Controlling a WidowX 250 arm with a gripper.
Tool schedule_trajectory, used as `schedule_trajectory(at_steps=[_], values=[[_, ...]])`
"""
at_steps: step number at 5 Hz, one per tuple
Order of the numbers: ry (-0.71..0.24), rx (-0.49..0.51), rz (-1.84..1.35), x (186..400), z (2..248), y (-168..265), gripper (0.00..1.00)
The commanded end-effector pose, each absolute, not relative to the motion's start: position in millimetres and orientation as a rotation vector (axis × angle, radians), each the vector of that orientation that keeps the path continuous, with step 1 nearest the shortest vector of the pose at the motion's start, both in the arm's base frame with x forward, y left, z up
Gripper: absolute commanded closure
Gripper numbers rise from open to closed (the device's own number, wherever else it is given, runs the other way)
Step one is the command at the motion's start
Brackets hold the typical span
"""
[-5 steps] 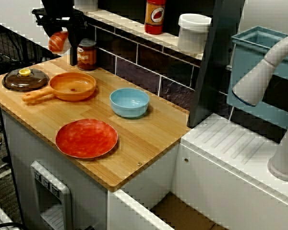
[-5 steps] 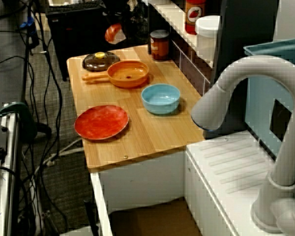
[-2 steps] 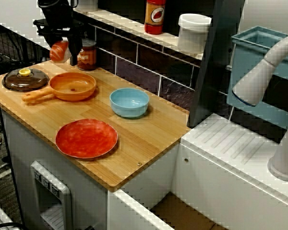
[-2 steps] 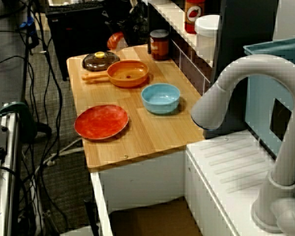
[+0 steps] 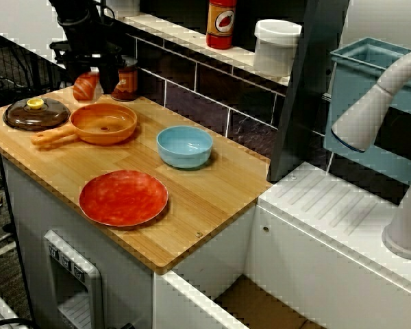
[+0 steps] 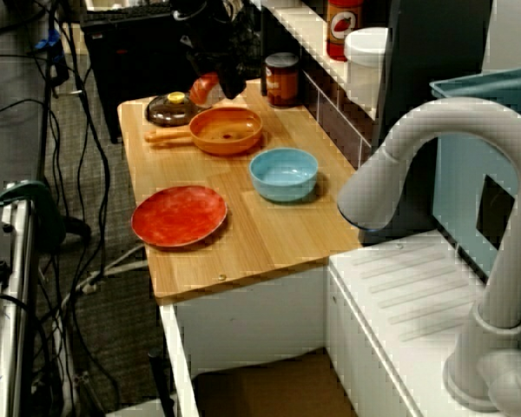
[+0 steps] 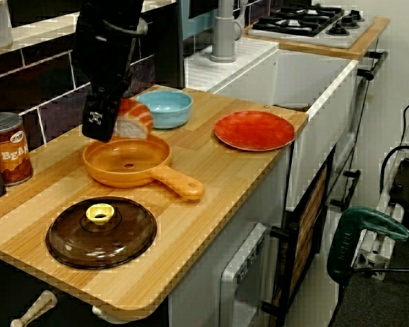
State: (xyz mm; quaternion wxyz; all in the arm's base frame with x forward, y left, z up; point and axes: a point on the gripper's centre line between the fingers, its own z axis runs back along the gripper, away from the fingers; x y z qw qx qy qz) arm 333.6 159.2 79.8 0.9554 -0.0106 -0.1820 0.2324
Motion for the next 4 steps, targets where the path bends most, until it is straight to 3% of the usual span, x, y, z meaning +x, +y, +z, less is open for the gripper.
schedule_trajectory(at_steps=[1, 4], values=[[-0.404, -0.004, 0.504, 328.3, 81.4, 158.2, 1.00], [-0.394, 0.014, 0.509, 326.7, 73.9, 154.0, 1.00]])
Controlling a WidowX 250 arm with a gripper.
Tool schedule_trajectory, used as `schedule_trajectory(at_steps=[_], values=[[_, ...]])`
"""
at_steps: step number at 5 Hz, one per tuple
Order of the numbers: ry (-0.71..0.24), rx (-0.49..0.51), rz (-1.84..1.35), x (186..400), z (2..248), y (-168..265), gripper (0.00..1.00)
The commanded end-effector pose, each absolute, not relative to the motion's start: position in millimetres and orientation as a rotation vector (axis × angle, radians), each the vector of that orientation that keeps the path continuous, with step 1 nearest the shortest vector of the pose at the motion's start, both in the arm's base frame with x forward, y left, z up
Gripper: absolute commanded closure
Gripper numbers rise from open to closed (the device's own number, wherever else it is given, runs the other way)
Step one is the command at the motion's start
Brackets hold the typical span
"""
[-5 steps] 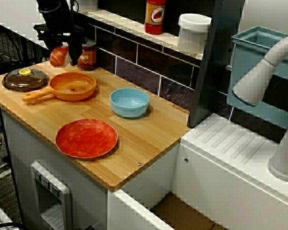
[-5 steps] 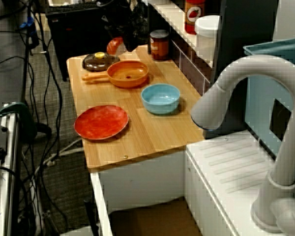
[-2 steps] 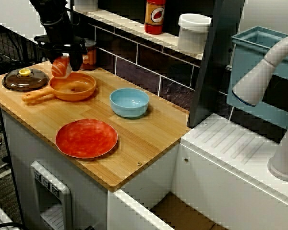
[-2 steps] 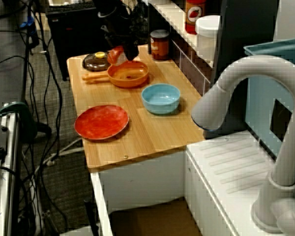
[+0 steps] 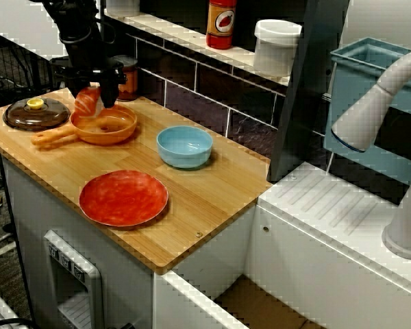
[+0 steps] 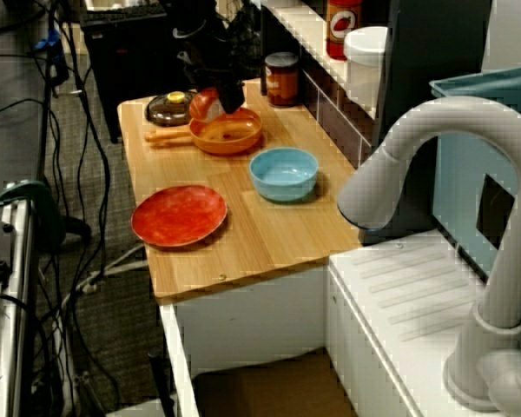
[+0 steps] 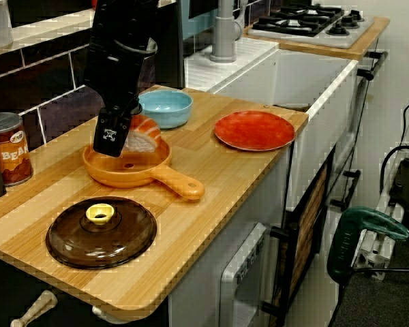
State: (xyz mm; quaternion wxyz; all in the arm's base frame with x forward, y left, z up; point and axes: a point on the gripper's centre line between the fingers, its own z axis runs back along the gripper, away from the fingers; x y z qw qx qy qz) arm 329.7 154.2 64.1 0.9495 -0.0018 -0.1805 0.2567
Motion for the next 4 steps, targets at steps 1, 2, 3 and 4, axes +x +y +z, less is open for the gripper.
schedule_trajectory(at_steps=[1, 2, 3, 4], values=[[-0.380, 0.012, 0.512, 327.6, 74.2, 157.1, 0.00], [-0.386, 0.006, 0.515, 328.0, 76.6, 159.0, 0.00], [-0.376, -0.006, 0.511, 328.7, 77.7, 159.7, 0.00], [-0.371, -0.012, 0.512, 328.8, 79.8, 161.5, 0.00]])
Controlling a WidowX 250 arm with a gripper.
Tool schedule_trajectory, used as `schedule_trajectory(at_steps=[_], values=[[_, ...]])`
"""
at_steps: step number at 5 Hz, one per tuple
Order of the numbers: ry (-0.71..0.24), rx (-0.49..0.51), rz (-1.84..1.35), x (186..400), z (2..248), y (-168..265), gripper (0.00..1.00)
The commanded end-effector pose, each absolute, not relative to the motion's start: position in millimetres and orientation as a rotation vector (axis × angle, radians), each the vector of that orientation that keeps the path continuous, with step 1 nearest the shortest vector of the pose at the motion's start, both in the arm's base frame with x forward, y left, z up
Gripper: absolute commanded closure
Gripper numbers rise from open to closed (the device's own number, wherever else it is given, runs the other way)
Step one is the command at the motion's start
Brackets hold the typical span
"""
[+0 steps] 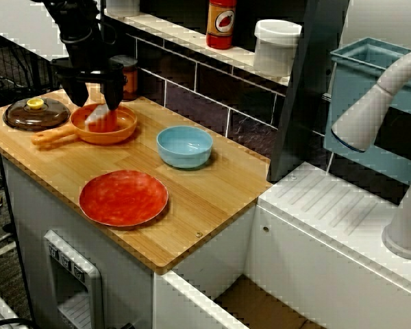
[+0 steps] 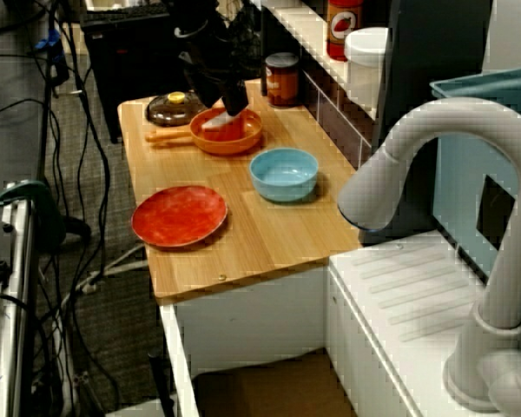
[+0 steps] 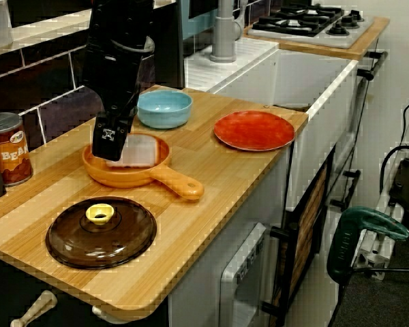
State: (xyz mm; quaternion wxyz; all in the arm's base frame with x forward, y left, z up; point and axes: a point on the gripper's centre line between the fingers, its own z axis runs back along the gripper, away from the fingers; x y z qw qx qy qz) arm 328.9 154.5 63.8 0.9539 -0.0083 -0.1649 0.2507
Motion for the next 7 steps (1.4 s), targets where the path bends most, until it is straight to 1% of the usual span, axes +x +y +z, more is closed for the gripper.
schedule_trajectory(at_steps=[1, 2, 3, 4, 6, 7], values=[[-0.367, -0.030, 0.509, 328.6, 85.1, 164.7, 0.00], [-0.320, -0.057, 0.472, 328.2, 90.5, 170.1, 0.00], [-0.319, -0.066, 0.364, 324.0, 97.2, 173.1, 0.00], [-0.347, -0.058, 0.245, 316.4, 102.4, 170.1, 0.00], [-0.338, -0.037, 0.054, 301.0, 107.6, 164.7, 0.00], [-0.301, -0.025, -0.068, 293.6, 109.9, 162.7, 0.00]])
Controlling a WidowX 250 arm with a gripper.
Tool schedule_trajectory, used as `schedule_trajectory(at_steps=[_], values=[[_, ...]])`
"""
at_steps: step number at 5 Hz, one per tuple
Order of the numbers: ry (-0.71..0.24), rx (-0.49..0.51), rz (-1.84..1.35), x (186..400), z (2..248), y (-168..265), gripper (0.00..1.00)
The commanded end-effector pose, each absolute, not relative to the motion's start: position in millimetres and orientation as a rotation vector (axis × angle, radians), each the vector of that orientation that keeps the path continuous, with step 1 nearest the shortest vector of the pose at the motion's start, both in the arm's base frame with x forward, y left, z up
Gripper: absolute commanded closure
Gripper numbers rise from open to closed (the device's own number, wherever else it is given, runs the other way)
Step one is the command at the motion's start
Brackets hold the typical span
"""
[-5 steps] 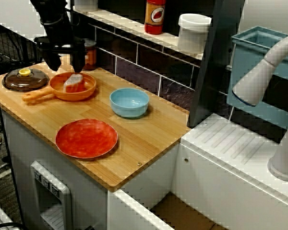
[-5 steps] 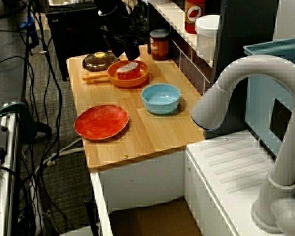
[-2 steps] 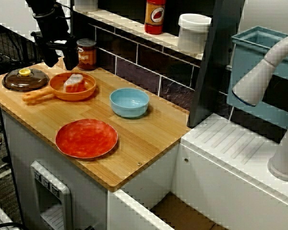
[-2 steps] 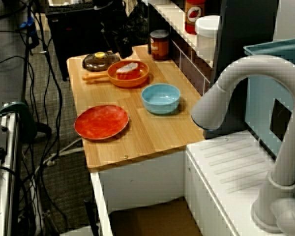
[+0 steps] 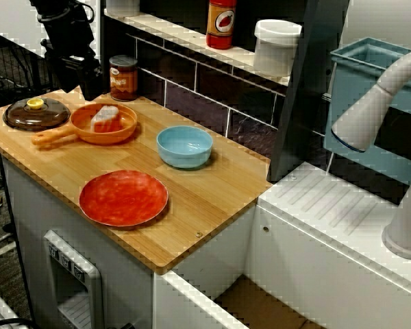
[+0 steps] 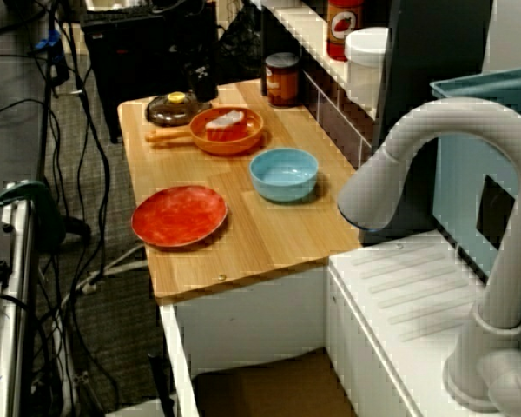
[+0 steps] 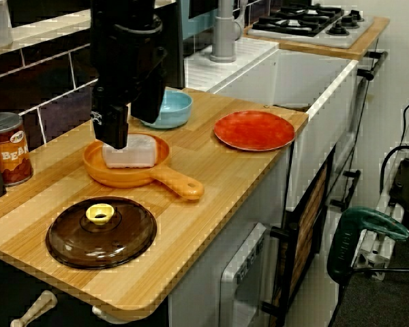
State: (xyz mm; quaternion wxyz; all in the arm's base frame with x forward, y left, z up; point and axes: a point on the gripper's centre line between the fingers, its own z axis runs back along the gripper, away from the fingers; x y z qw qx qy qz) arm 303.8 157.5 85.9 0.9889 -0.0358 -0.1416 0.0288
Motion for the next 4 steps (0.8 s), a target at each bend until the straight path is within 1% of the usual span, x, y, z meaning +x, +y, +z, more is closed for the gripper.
schedule_trajectory(at_steps=[1, 2, 3, 4], values=[[-0.252, 0.004, -0.178, 289.9, 109.9, 163.2, 0.00], [-0.210, 0.045, -0.234, 287.0, 104.1, 163.0, 0.00], [-0.204, 0.093, -0.225, 280.2, 97.9, 163.5, 0.00], [-0.213, 0.104, -0.194, 273.8, 92.8, 161.8, 0.00]])
